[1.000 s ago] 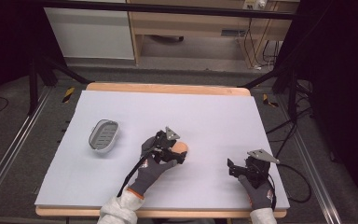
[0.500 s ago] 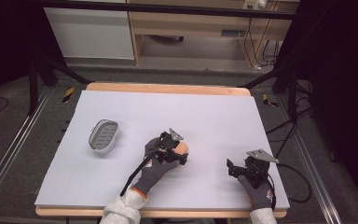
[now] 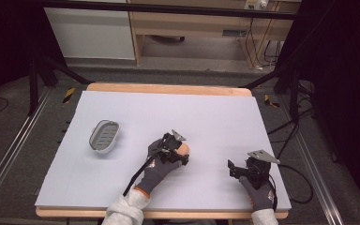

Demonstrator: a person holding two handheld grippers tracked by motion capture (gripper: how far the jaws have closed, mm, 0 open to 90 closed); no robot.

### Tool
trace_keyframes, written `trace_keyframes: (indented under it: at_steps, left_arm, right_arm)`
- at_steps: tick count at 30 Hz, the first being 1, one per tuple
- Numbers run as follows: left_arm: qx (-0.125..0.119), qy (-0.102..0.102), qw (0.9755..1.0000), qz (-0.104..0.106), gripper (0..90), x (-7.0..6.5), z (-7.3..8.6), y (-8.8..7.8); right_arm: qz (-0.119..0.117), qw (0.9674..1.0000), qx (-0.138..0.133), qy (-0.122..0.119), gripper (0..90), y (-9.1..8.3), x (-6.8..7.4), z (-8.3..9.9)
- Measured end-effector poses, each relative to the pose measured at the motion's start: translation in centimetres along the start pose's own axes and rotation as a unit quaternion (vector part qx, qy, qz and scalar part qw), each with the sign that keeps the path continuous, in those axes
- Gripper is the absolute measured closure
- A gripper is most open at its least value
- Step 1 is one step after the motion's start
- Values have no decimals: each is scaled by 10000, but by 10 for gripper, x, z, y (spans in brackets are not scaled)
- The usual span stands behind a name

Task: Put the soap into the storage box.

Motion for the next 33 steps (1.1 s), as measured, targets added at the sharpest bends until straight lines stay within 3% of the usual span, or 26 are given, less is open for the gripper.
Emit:
trace_keyframes:
  at_steps: [22, 33]
  left_arm:
    - [104, -89, 9999, -41, 311, 0, 0, 1]
    - [6, -66, 9999, 95, 313, 1, -2, -18]
  right_arm:
    - [-6, 10000, 52, -3, 45, 1, 1, 1]
    - [-9, 10000, 40, -11, 45, 1, 0, 1]
Point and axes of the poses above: each handheld gripper's, and its own axes: y roughly forward along the jaws, z roughly out of its underside, x roughly to its left, the point moved 10 cm from there along y, roughly forward along the jaws
